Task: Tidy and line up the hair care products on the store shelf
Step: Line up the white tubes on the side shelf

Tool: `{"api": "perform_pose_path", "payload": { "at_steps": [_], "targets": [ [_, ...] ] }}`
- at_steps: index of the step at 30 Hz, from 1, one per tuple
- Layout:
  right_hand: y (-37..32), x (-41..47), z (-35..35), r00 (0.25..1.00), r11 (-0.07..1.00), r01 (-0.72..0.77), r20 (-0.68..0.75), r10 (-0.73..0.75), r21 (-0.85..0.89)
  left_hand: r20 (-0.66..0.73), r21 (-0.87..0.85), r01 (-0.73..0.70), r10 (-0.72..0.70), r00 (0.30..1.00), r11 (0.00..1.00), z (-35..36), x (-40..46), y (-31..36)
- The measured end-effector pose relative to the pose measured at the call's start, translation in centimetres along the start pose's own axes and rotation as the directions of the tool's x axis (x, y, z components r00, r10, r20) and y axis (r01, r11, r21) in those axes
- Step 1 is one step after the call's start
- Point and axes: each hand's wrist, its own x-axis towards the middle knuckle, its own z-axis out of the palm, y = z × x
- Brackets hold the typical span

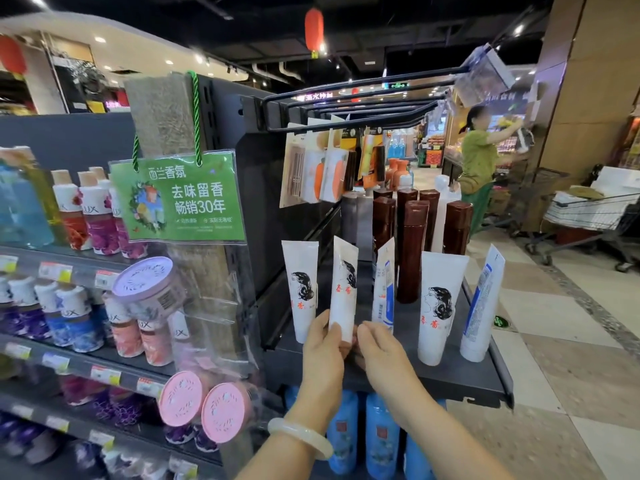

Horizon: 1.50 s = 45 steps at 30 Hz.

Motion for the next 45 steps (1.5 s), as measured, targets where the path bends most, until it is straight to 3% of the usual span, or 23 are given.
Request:
{"api": "perform_pose_path", "payload": {
  "at_steps": [5, 11, 18, 21, 31, 40, 43, 45],
  "targets": [
    [-0.3, 0.6, 0.7, 0.996, 0.984, -0.081, 0.056, 0.073, 0.162, -0.039, -0.086, -0.009, 0.006, 0.999, 0.996, -0.6, -0.7, -0.3],
    [-0.1, 0.3, 0.3, 0.997, 0.976, -0.049, 0.063, 0.036, 0.211, 0.038, 0.103, -0.12, 0.116, 0.992, 0.987, -1.1, -1.1, -0.5],
    [-0.1, 0.0, 0.9, 0.983, 0.984, 0.18, -0.048, -0.179, 0.019, 0.163, 0.368, -0.284, 0.24, 0.957, 0.885, -1.8, -0.9, -0.1],
    [0.1, 0.2, 1.0, 0.971, 0.972, 0.231, -0.057, -0.234, -0.048, 0.189, 0.368, -0.294, 0.238, 0.953, 0.882, -2.0, -0.5, 0.2],
    [0.8, -0.1, 0.4, 0.968, 0.914, 0.211, -0.054, -0.244, -0.347, 0.125, 0.483, -0.279, 0.25, 0.96, 0.83, -1.3, 0.9, -0.2],
    [1.5, -1.9, -1.1, 0.873, 0.834, 0.254, -0.255, -0.415, -0.49, 0.184, 0.54, -0.316, 0.257, 0.949, 0.78, -1.2, 2.2, -1.4],
    [1.2, -1.5, -1.0, 0.901, 0.837, 0.205, -0.235, -0.364, -0.508, 0.179, 0.545, -0.336, 0.285, 0.942, 0.768, -1.2, 1.5, -1.3],
    [1.0, -0.9, -1.0, 0.92, 0.85, 0.179, -0.222, -0.324, -0.496, 0.078, 0.566, -0.34, 0.362, 0.929, 0.751, -1.5, 0.6, -1.6]
  ]
}}
